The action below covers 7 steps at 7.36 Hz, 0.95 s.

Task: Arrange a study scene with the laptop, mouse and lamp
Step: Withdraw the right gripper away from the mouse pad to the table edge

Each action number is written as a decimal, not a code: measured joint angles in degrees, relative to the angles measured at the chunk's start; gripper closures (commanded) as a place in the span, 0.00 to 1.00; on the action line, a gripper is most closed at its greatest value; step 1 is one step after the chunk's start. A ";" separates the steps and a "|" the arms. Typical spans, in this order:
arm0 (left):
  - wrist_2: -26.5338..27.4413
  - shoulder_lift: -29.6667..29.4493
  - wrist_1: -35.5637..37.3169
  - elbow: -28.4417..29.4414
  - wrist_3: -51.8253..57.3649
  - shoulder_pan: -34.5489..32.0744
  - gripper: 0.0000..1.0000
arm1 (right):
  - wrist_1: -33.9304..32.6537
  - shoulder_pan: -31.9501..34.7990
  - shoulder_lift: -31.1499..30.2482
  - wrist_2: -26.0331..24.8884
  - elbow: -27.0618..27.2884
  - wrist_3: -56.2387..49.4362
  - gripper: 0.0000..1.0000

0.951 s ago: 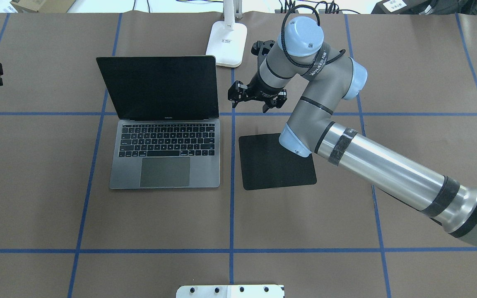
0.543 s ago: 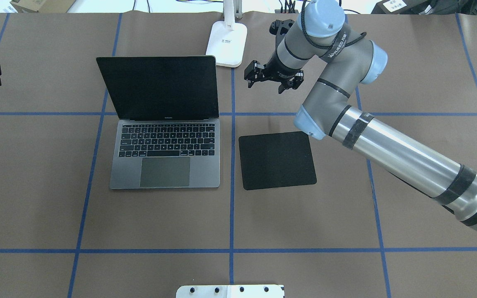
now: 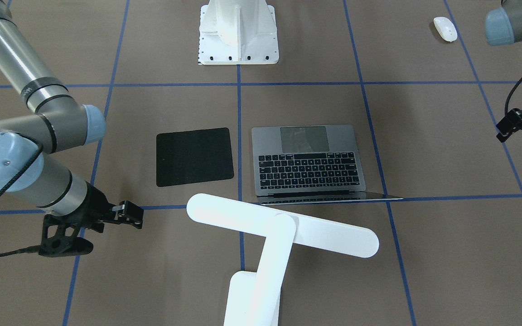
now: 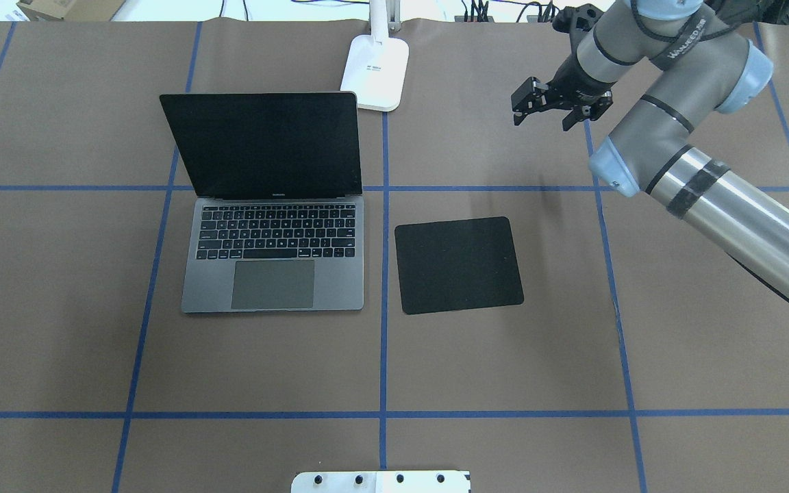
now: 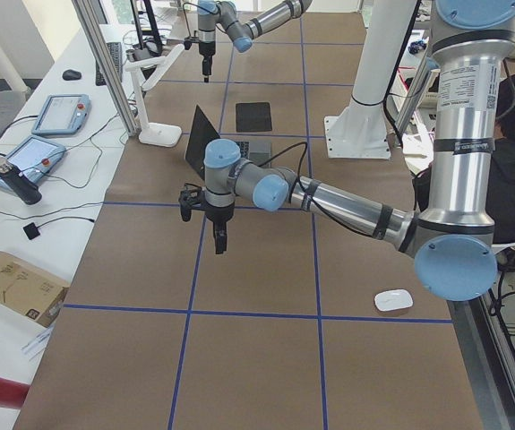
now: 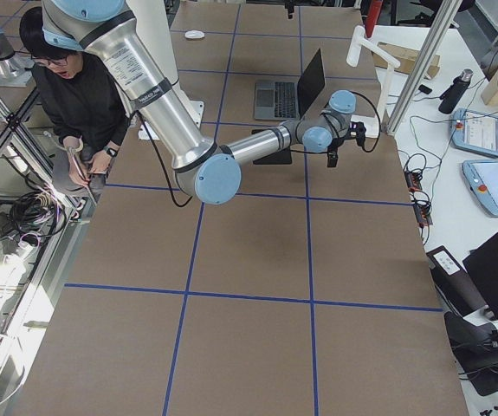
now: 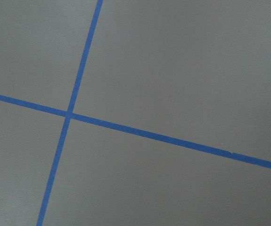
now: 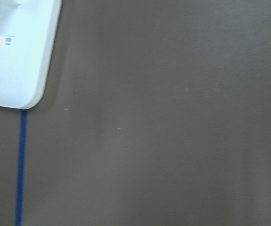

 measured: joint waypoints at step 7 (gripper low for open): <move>-1.58 29.85 -32.35 0.29 -11.78 1.24 0.00 | -25.38 10.39 -16.61 2.52 15.46 -33.76 0.01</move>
